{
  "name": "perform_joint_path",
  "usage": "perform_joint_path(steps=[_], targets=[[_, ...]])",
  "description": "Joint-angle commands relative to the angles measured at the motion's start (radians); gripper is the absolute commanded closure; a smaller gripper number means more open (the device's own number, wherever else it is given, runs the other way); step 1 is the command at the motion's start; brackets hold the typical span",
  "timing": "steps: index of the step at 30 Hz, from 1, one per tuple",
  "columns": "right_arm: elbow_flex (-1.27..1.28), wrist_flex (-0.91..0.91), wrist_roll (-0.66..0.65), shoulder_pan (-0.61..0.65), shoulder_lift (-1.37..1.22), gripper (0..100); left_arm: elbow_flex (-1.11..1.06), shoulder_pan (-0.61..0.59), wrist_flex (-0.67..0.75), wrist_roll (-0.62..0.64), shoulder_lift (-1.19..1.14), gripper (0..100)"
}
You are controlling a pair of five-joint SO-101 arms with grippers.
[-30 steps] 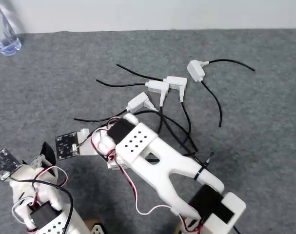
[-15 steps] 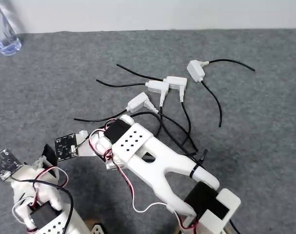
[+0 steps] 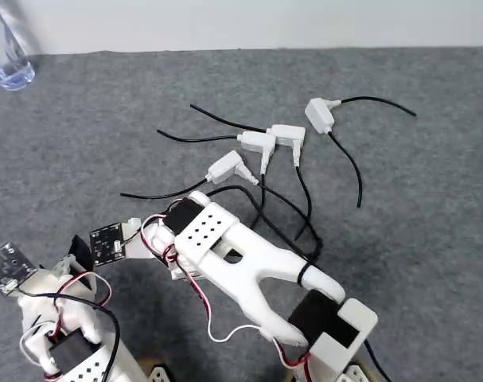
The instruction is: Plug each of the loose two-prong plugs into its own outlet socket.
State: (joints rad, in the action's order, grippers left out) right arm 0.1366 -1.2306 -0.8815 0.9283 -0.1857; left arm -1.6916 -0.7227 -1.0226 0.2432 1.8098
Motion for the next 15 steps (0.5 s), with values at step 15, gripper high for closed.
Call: perform_joint_path(steps=[15], targets=[[-0.003, 0.070, 0.011, 0.015, -0.099, 99.0, 0.007, -0.006, -0.002, -0.006, 0.008, 72]])
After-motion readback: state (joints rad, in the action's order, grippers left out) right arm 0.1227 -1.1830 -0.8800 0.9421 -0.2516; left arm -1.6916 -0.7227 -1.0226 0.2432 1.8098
